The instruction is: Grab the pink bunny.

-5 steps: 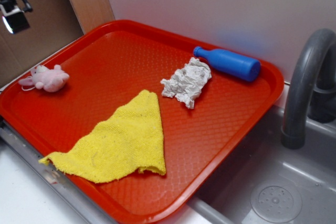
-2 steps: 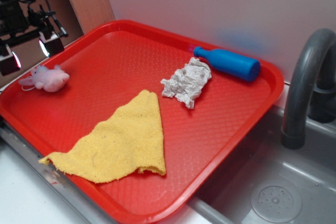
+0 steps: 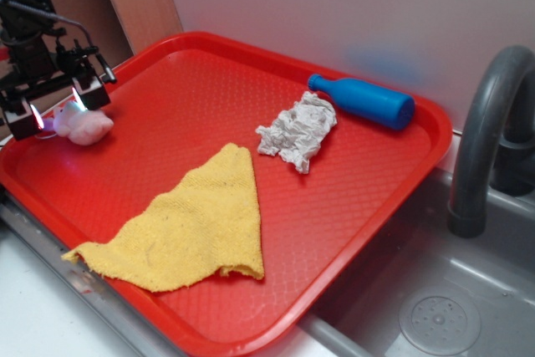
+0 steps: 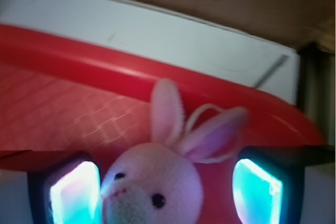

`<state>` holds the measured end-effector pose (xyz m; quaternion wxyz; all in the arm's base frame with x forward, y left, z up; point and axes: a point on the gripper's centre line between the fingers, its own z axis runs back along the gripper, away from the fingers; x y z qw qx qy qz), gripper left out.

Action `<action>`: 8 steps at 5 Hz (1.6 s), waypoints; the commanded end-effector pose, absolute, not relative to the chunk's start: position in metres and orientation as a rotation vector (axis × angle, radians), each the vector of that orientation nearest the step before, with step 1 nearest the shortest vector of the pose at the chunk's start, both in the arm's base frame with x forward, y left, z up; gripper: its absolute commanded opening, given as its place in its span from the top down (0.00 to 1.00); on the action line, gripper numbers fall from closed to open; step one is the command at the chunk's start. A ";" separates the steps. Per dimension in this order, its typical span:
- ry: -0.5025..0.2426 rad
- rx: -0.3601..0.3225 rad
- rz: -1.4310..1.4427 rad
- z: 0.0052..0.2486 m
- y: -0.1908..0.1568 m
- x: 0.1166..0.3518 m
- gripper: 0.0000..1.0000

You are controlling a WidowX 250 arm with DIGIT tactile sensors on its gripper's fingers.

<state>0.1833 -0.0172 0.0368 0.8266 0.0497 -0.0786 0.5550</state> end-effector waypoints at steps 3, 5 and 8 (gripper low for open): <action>-0.213 0.062 0.817 0.040 -0.039 0.193 1.00; -0.108 0.139 0.360 0.115 -0.078 0.202 1.00; -0.130 0.034 0.059 0.223 -0.129 0.194 1.00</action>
